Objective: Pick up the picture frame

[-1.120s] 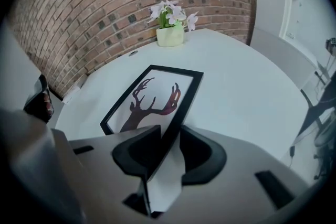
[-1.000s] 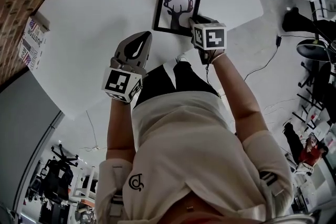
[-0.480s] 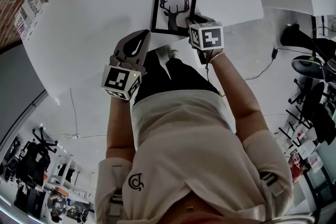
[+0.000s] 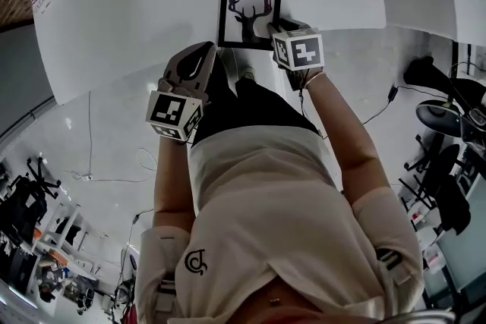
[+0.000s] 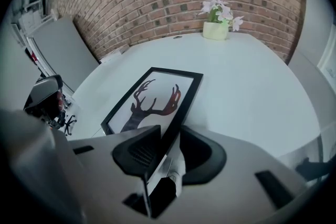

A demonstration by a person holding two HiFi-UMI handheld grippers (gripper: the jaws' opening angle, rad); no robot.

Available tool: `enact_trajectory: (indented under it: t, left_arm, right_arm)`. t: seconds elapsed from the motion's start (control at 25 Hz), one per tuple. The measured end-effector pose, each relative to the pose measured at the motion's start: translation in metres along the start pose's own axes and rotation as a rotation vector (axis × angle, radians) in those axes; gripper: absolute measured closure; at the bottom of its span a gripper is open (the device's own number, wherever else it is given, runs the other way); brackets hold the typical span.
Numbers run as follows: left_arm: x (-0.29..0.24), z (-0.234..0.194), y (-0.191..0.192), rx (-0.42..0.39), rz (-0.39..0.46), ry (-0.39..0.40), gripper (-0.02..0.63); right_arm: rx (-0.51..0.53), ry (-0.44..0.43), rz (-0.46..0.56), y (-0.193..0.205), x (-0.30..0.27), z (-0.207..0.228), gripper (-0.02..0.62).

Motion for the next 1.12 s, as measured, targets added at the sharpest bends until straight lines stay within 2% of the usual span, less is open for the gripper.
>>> enact_trajectory:
  t: [0.4,0.6,0.84,0.92,1.0,1.04,1.12]
  left_arm:
    - [0.033,0.015,0.045,0.066,-0.013,-0.068,0.592]
    - [0.027,0.010,0.067,0.115,-0.050,-0.083,0.592]
    - [0.015,0.000,0.083,0.166,-0.048,-0.091,0.592]
    - [0.009,-0.003,0.089,0.206,-0.042,-0.071,0.592]
    - [0.002,-0.008,0.098,0.289,-0.034,-0.054,0.591]
    - [-0.002,-0.011,0.103,0.345,-0.033,-0.052,0.573]
    - [-0.011,-0.016,0.112,0.469,-0.043,-0.044,0.349]
  right_arm:
    - [0.142,-0.061,-0.036,0.022,-0.002,-0.027,0.476]
    - [0.195,-0.072,-0.049,0.019,-0.001,-0.027,0.477]
    - [0.238,-0.076,-0.063,0.020,-0.003,-0.025,0.479]
    - [0.243,-0.078,-0.059,0.020,-0.004,-0.025,0.479]
    - [0.250,-0.081,-0.053,0.019,-0.005,-0.026,0.479]
    - [0.251,-0.082,-0.051,0.020,-0.005,-0.026,0.479]
    - [0.246,-0.083,-0.046,0.021,-0.005,-0.026,0.479]
Point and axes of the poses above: the fingertips, and each gripper's own axes: x backward along the fingers, z to its right, y out of its underside, the point moved 4 cm from there along x, backward along the fingers, and after that the axes turned 2 degrees about -y, right-handed, at the moved point
